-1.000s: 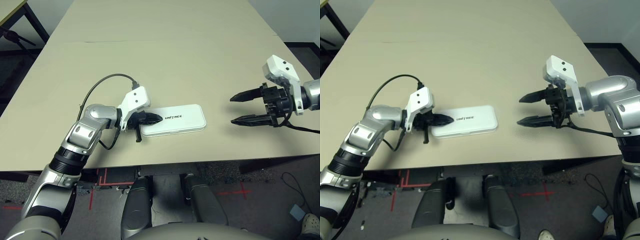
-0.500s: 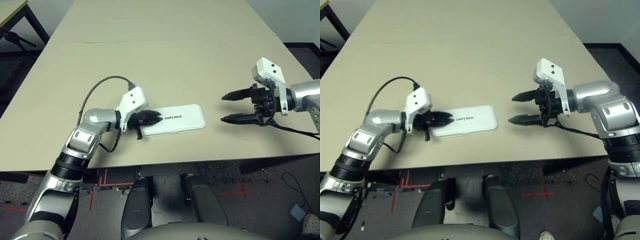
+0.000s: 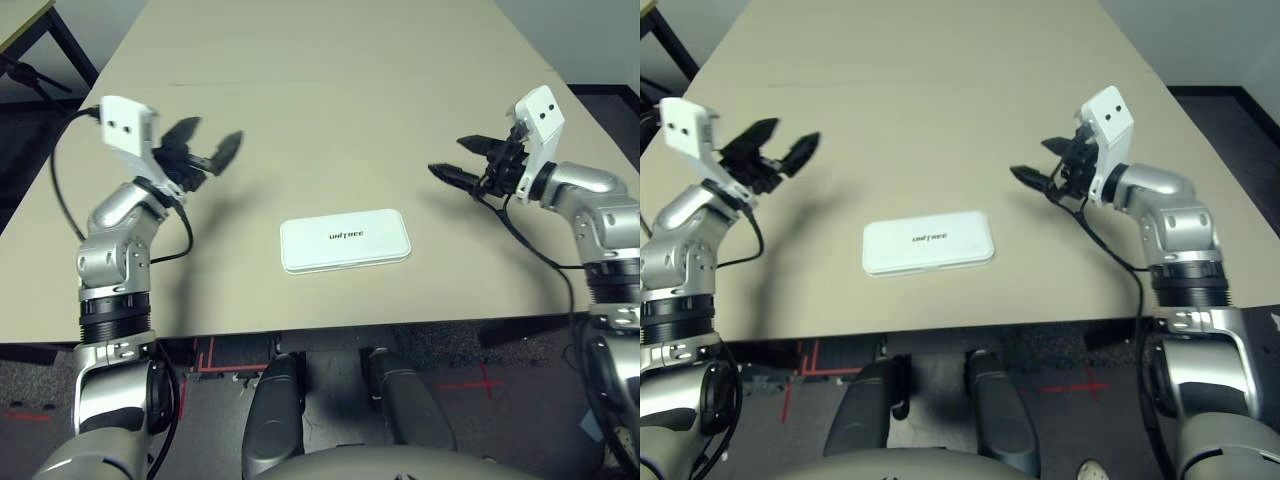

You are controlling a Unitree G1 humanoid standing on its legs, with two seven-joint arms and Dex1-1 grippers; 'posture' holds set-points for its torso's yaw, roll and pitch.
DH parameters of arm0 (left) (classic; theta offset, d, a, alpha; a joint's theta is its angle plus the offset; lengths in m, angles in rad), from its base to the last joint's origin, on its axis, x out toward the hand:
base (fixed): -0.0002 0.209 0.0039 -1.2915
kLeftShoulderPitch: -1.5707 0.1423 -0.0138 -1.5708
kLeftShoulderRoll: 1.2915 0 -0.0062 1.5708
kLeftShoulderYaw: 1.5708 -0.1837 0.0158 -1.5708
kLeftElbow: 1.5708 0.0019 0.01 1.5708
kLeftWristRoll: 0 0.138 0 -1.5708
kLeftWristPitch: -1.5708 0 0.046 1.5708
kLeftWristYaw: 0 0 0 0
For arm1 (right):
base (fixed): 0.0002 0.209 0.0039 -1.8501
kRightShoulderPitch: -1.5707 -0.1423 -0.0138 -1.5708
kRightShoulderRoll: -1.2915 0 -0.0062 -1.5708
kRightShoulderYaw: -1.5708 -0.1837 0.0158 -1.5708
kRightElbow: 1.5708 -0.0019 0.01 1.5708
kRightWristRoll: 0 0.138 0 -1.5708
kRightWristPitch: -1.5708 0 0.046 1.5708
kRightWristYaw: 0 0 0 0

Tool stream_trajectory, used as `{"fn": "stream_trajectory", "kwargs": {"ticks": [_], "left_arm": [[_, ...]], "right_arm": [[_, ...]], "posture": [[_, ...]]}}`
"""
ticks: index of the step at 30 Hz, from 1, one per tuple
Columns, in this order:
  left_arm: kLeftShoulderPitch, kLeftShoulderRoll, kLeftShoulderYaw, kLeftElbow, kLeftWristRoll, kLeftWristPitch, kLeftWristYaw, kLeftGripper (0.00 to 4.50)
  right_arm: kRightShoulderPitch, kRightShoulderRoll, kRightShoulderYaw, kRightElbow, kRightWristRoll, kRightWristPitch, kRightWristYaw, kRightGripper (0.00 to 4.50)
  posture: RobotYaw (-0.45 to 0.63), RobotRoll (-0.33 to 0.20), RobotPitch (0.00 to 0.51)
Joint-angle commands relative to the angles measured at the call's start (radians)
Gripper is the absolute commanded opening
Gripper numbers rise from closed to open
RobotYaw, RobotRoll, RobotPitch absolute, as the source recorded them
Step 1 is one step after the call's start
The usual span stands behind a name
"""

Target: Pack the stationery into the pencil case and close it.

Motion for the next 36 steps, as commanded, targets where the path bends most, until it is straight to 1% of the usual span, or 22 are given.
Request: {"fn": "stream_trajectory", "kwargs": {"ticks": [1, 7, 13, 23, 36], "left_arm": [[-0.019, 0.017, 0.032, 0.144, 0.029, -0.106, 0.048, 4.48], [-0.042, 0.034, 0.049, 0.304, 0.036, -0.224, 0.089, 4.48], [-0.058, 0.049, 0.045, 0.415, 0.036, -0.3, 0.097, 4.48], [-0.098, 0.052, 0.029, 0.499, 0.04, -0.346, 0.096, 4.48], [-0.1, 0.058, 0.012, 0.502, 0.039, -0.348, 0.073, 4.48]], "right_arm": [[-0.046, 0.018, -0.08, 0.14, -0.034, -0.124, -0.164, 4.5], [-0.081, -0.001, -0.137, 0.318, -0.065, -0.253, -0.322, 4.5], [-0.077, -0.019, -0.167, 0.415, -0.074, -0.326, -0.392, 4.5], [-0.107, -0.02, -0.158, 0.487, -0.079, -0.383, -0.396, 4.5], [-0.123, -0.002, -0.147, 0.511, -0.083, -0.398, -0.376, 4.5]], "posture": [[-0.04, 0.0, 0.145], [-0.05, 0.0, 0.139], [-0.06, 0.0, 0.137], [-0.08, 0.0, 0.147], [-0.07, 0.0, 0.155]]}}
